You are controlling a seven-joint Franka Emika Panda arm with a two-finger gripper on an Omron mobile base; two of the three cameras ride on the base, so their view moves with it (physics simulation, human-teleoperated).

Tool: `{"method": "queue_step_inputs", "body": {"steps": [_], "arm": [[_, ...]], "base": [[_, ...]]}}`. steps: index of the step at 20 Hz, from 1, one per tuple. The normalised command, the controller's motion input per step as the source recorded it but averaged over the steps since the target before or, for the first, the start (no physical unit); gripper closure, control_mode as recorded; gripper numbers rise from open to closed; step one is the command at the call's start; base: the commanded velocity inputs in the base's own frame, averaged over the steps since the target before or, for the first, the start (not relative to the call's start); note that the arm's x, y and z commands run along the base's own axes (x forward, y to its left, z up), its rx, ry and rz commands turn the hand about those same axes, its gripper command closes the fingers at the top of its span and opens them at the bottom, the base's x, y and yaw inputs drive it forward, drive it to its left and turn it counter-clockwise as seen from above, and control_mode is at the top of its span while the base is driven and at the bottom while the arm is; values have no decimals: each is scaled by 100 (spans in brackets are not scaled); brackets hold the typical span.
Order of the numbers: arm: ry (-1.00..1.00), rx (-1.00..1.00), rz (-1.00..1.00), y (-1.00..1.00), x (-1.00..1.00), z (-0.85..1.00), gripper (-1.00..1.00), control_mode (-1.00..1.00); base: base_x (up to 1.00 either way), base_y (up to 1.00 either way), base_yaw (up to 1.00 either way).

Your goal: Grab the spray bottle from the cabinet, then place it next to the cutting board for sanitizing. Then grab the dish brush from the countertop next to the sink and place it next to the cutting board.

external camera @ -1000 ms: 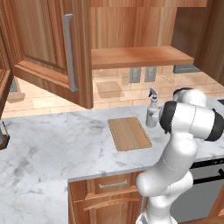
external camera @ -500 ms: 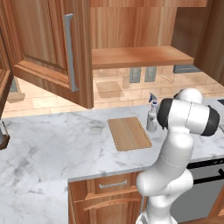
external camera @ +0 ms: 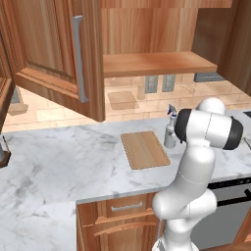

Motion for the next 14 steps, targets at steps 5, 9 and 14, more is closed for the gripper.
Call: {"method": "queue_step_inputs", "body": {"steps": [5, 9, 14], "arm": [[0, 0, 0, 0, 0, -33, 100, -100], [0, 0, 0, 0, -1, -16, -100, -100], [-1, 0, -1, 0, -24, 0, -100, -100]], "base": [[0, 0, 0], [0, 0, 0], [0, 0, 0]]}}
